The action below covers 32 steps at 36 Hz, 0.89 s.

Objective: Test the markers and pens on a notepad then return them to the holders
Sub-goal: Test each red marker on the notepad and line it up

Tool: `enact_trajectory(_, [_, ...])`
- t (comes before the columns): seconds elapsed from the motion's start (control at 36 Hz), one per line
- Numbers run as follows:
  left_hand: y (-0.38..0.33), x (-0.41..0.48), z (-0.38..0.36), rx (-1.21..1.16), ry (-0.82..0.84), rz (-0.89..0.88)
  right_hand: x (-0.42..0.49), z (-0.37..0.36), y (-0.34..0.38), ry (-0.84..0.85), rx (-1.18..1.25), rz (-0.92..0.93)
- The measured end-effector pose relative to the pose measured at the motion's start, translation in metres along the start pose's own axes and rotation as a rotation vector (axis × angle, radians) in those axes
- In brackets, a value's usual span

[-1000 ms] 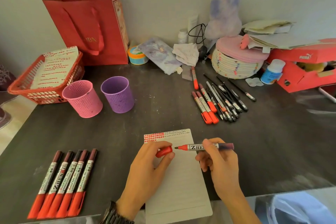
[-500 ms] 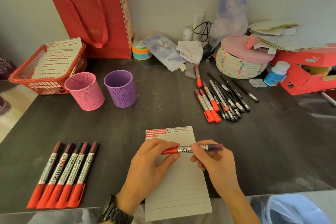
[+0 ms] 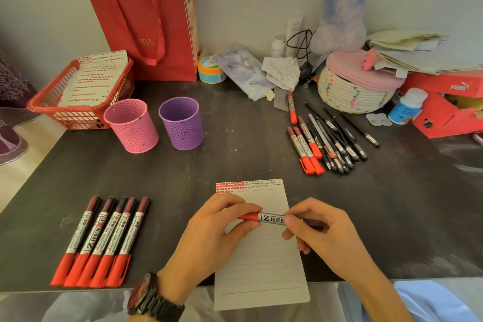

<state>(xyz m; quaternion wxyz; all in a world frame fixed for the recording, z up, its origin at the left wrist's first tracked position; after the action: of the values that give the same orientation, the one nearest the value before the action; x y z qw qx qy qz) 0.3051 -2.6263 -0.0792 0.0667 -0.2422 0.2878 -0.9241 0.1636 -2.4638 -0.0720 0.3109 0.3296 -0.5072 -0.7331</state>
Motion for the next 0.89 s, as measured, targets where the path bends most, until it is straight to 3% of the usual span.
enact_trajectory(0.11, [-0.008, 0.007, 0.012, -0.002, 0.054, -0.032, -0.006, -0.004, 0.005, 0.002, -0.184, 0.07])
enact_trajectory(0.53, [-0.019, 0.02, 0.036, 0.038, 0.279, -0.046, -0.029, -0.022, 0.015, -0.141, -0.166, 0.18])
enact_trajectory(0.89, [-0.027, 0.029, 0.043, -0.013, 0.325, -0.023, -0.035, -0.027, 0.011, -0.194, -0.1, 0.139])
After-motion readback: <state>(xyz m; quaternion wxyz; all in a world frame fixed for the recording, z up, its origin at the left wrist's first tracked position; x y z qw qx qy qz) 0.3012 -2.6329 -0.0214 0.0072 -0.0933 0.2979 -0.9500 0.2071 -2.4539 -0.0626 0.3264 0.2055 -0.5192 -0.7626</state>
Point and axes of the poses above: each hand's wrist, its own x-axis towards the middle knuckle, its own z-axis out of the back of the hand, y = z × x, the point moved 4 cm from there along x, towards the middle knuckle, and after that the axes turned 8 degrees about -z, right-handed, at the moved point
